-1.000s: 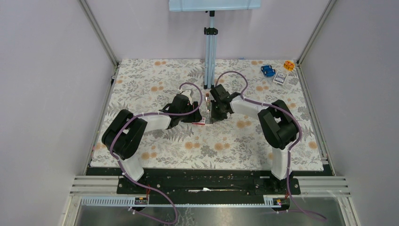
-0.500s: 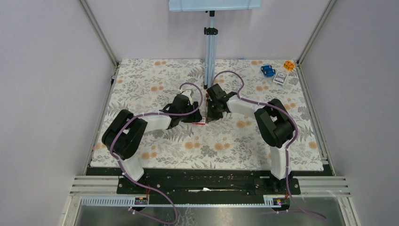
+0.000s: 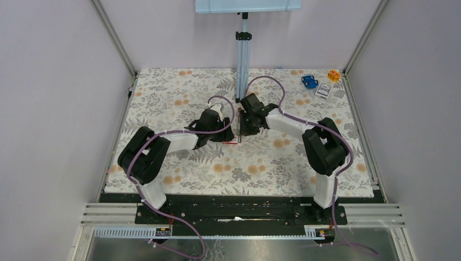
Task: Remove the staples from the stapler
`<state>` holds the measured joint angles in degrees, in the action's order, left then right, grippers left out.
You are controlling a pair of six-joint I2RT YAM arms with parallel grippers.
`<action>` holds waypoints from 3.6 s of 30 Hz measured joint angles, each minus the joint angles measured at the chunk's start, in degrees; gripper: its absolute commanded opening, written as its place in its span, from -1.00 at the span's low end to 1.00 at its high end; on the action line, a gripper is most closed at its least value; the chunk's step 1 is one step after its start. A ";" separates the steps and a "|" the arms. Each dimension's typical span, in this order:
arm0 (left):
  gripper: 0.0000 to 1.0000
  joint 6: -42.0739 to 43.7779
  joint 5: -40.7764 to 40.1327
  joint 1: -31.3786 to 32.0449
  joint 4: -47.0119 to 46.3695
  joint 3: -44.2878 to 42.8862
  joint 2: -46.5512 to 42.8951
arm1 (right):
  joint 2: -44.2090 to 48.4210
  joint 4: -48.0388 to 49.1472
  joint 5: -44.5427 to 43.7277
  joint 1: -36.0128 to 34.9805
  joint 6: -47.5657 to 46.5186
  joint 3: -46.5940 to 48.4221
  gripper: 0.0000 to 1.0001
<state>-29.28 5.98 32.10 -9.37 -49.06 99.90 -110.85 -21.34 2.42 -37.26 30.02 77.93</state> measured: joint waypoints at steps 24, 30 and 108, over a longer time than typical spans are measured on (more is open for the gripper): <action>0.27 -2.58 -9.84 -1.20 5.73 4.33 -8.76 | 1.20 -1.95 -4.85 0.00 -1.99 -1.42 -0.59; 0.11 -2.73 -11.50 -1.22 6.03 4.31 -6.60 | 0.37 -3.06 -4.87 0.00 -2.62 -1.42 -0.73; -0.69 -11.72 -19.12 3.69 10.38 3.80 -6.47 | 2.97 -4.61 -14.36 0.44 -2.80 -5.38 -0.68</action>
<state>-40.99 -13.15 35.79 1.02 -45.25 93.43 -107.87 -25.96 -11.94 -36.82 27.22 72.55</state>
